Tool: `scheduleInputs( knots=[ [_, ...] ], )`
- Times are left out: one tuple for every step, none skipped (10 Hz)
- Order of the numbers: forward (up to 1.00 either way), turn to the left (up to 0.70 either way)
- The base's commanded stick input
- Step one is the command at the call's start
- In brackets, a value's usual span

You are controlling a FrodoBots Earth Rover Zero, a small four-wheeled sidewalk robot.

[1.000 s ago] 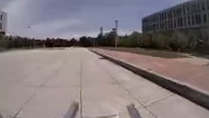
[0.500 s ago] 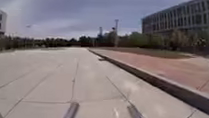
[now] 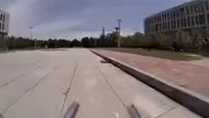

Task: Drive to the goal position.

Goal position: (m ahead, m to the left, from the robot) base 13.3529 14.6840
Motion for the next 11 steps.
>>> scheduleInputs(
  knots=[
    [1.0,0.38],
    [1.0,0.4],
    [1.0,0.4],
    [1.0,0.25],
    [1.0,0.0],
    [1.0,0.0],
    [1.0,0.0],
    [1.0,0.0],
    [1.0,0.0],
    [1.0,0.0],
    [1.0,0.0]
  ],
)
